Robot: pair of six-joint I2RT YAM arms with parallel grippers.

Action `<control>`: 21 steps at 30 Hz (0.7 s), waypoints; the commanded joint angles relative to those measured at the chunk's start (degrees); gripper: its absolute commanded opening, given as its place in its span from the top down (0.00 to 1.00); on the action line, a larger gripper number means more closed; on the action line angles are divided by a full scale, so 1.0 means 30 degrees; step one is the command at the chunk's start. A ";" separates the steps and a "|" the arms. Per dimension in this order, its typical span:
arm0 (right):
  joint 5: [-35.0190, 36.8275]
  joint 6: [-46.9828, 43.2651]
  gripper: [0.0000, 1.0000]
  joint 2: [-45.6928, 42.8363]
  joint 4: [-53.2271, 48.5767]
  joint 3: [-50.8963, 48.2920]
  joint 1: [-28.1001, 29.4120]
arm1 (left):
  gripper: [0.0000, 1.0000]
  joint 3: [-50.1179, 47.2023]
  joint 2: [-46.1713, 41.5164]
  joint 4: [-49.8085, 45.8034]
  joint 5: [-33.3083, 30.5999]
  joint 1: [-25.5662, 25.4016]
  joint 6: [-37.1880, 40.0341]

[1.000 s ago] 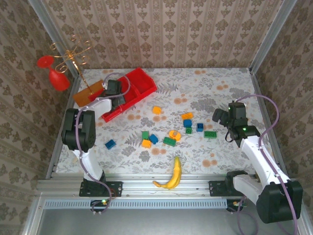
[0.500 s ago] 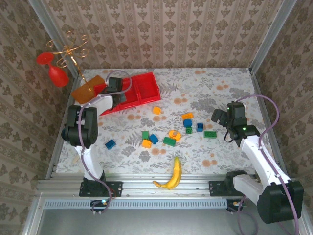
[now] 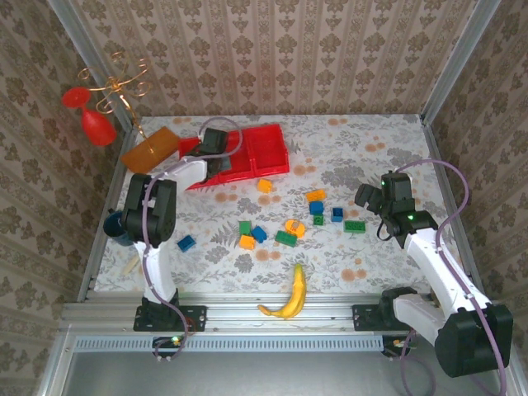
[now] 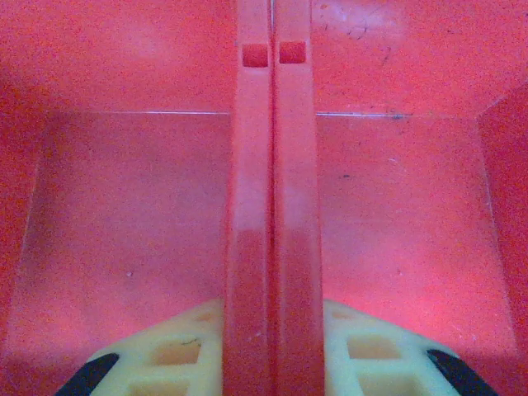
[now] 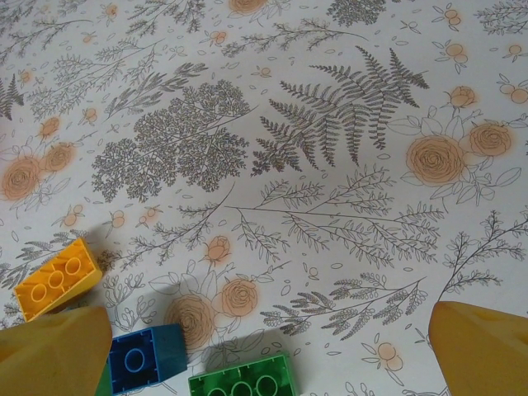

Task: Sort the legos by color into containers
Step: Rotate the container at the top-center of the table.

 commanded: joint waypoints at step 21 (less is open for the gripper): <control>-0.0531 0.0819 0.00 -0.1250 -0.2005 0.1064 0.0270 | 0.82 0.7871 0.5238 -0.3456 0.1401 -0.3569 -0.2116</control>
